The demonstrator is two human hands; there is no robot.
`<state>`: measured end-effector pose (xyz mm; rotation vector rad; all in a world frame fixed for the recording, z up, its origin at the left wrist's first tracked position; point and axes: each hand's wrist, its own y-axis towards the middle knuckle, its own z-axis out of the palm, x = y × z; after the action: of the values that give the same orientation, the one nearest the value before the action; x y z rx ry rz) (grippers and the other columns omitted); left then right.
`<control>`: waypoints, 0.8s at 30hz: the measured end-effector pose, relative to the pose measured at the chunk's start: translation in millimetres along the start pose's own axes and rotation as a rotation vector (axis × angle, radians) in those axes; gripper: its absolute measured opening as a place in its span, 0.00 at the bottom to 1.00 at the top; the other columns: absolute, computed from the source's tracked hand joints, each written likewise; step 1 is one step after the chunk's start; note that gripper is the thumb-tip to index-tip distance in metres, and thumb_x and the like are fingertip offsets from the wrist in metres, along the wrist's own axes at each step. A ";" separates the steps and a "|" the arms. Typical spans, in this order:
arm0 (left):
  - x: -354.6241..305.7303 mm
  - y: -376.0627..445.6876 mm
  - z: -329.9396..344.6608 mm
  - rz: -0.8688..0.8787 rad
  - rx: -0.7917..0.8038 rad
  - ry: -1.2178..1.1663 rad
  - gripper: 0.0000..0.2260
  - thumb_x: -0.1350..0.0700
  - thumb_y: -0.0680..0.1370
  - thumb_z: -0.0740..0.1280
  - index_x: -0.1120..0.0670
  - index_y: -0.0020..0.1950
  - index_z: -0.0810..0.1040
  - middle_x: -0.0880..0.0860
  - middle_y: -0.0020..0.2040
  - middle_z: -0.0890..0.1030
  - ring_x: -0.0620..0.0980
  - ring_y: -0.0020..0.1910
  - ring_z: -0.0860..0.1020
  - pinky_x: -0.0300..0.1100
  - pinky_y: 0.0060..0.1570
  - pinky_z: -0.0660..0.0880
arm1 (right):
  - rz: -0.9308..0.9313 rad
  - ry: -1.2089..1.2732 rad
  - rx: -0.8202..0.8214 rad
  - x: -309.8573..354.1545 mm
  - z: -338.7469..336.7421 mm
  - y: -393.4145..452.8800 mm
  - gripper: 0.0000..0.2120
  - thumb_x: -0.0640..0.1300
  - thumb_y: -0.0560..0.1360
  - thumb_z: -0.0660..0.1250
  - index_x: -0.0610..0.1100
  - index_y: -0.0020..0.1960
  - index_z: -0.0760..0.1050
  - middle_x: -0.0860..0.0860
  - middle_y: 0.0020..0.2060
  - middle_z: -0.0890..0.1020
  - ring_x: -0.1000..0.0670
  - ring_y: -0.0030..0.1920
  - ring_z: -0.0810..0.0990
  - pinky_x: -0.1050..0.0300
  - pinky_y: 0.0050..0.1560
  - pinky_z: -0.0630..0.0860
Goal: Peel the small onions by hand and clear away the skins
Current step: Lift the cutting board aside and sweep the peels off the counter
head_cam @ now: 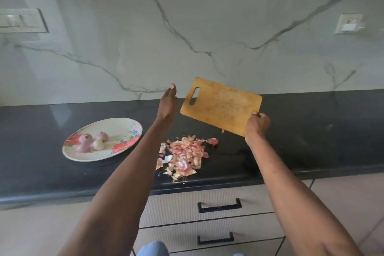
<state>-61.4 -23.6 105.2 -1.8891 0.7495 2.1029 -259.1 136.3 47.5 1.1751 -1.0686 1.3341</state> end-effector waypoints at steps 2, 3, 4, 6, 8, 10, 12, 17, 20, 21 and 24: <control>14.8 10.4 18.7 -0.002 -0.007 0.014 0.19 0.36 0.78 0.59 0.48 0.35 0.65 0.42 0.27 0.65 0.48 0.31 0.62 0.49 0.39 0.60 | 0.129 0.045 -0.095 -0.4 -15.6 3.5 0.10 0.36 0.83 0.57 0.35 0.54 0.77 0.43 0.46 0.80 0.44 0.43 0.79 0.54 0.40 0.74; 24.1 13.2 28.4 -0.015 0.000 0.026 0.20 0.36 0.77 0.59 0.47 0.33 0.64 0.43 0.26 0.64 0.49 0.31 0.61 0.49 0.40 0.60 | 0.185 0.082 -0.121 -1.1 -23.7 1.8 0.11 0.34 0.81 0.57 0.34 0.57 0.77 0.42 0.48 0.80 0.43 0.44 0.80 0.54 0.40 0.76; 32.0 13.6 36.3 -0.015 0.007 0.043 0.20 0.35 0.75 0.60 0.47 0.32 0.63 0.43 0.27 0.63 0.49 0.31 0.60 0.49 0.40 0.59 | 0.226 0.116 -0.134 -1.5 -29.4 -2.3 0.13 0.32 0.80 0.56 0.34 0.58 0.77 0.42 0.48 0.80 0.43 0.44 0.81 0.55 0.40 0.77; 43.9 5.4 53.6 -0.043 0.035 0.071 0.21 0.34 0.73 0.63 0.49 0.33 0.63 0.44 0.29 0.64 0.50 0.33 0.61 0.48 0.39 0.60 | 0.266 0.138 -0.163 -4.8 -38.8 -10.2 0.14 0.31 0.79 0.57 0.34 0.61 0.77 0.42 0.50 0.81 0.42 0.48 0.82 0.54 0.43 0.79; 53.6 -9.1 69.8 -0.058 0.042 0.099 0.20 0.36 0.74 0.63 0.51 0.37 0.66 0.48 0.32 0.67 0.50 0.36 0.65 0.47 0.41 0.65 | 0.277 0.142 -0.204 -6.1 -48.2 -17.1 0.15 0.32 0.79 0.58 0.35 0.62 0.76 0.41 0.55 0.82 0.40 0.53 0.83 0.52 0.47 0.81; 57.6 -24.7 81.2 -0.056 0.067 0.152 0.17 0.40 0.79 0.63 0.53 0.41 0.70 0.52 0.37 0.72 0.49 0.39 0.70 0.46 0.44 0.70 | 0.293 0.114 -0.191 -8.6 -52.4 -16.7 0.13 0.32 0.79 0.59 0.36 0.61 0.77 0.44 0.52 0.81 0.41 0.50 0.83 0.53 0.46 0.81; 58.4 -38.6 90.3 -0.035 0.075 0.203 0.15 0.44 0.82 0.63 0.54 0.42 0.73 0.52 0.39 0.75 0.49 0.39 0.73 0.45 0.44 0.72 | 0.300 0.007 -0.120 -9.0 -60.1 -15.3 0.10 0.34 0.79 0.60 0.37 0.56 0.77 0.45 0.47 0.83 0.43 0.42 0.84 0.52 0.43 0.83; 49.7 -57.0 98.8 0.049 0.118 0.375 0.18 0.48 0.83 0.62 0.63 0.56 0.81 0.55 0.47 0.82 0.53 0.45 0.78 0.46 0.46 0.72 | 0.144 -0.540 -0.028 -12.5 -77.9 -21.6 0.08 0.40 0.78 0.63 0.37 0.45 0.79 0.43 0.32 0.83 0.47 0.25 0.80 0.57 0.24 0.76; 42.9 -65.7 95.0 0.103 0.110 0.407 0.18 0.48 0.83 0.63 0.62 0.57 0.81 0.60 0.54 0.84 0.60 0.55 0.80 0.48 0.49 0.74 | 0.080 -0.661 -0.003 -12.4 -80.1 -26.2 0.09 0.41 0.76 0.65 0.35 0.46 0.80 0.41 0.37 0.85 0.43 0.34 0.85 0.48 0.38 0.84; 41.6 -69.1 91.2 0.121 0.106 0.410 0.17 0.49 0.83 0.62 0.62 0.56 0.81 0.60 0.53 0.84 0.60 0.54 0.80 0.46 0.46 0.72 | 0.061 -0.679 -0.004 -11.3 -79.4 -30.1 0.10 0.40 0.75 0.65 0.35 0.49 0.81 0.41 0.41 0.85 0.41 0.40 0.86 0.46 0.43 0.85; 42.9 -81.2 72.8 0.172 0.050 0.393 0.15 0.50 0.84 0.61 0.60 0.52 0.80 0.56 0.47 0.82 0.54 0.43 0.77 0.41 0.39 0.70 | -0.087 -0.672 -0.052 -7.4 -74.4 -52.0 0.13 0.41 0.79 0.66 0.34 0.59 0.77 0.39 0.55 0.83 0.37 0.56 0.83 0.47 0.52 0.81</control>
<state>-91.5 74.4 48.5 -2.3156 1.0684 1.7963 -213.9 213.5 30.2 1.6640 -1.4864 0.8420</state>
